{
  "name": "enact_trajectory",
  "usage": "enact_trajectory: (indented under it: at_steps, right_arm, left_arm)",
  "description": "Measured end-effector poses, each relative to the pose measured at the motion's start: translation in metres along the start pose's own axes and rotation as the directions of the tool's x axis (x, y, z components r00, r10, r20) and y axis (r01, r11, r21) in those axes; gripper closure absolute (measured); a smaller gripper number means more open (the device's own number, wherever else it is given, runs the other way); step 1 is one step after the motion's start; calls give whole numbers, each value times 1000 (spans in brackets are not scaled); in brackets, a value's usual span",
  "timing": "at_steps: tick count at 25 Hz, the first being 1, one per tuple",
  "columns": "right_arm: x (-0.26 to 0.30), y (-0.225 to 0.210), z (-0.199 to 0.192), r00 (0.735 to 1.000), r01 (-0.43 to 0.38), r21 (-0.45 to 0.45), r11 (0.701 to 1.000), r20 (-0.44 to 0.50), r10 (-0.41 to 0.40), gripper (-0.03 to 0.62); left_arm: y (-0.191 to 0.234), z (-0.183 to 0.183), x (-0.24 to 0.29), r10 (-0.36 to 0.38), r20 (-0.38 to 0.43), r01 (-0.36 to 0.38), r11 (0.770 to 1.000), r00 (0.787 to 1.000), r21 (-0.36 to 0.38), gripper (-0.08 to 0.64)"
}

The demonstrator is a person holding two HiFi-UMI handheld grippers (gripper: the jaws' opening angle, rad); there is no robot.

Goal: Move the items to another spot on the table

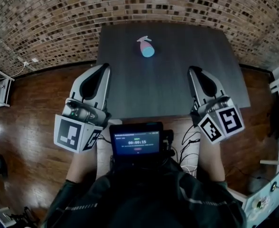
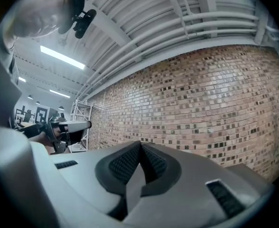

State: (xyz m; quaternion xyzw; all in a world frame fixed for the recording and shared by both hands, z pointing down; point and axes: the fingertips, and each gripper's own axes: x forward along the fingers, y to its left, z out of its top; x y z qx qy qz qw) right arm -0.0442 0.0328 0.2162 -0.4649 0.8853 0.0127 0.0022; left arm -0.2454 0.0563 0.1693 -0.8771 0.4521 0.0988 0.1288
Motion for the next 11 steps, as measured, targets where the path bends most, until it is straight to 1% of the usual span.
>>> enact_trajectory:
  at_steps: [3,8,11]
  right_arm:
    - [-2,1,-3,1000,7,3,1000,3,-7,595]
    - [-5,-1,-8,1000,14,10,1000,2,-15,594]
    - [-5,-2,-7,1000,15,10,1000,2,-15,595]
  left_arm:
    - [2,-3,-5,9,-2,-9,1000,1000,-12,561]
    - [7,-2,-4,22,19,-22,1000,1000,22,561]
    - [8,0,-3,24,20,-25,999,1000,28,561]
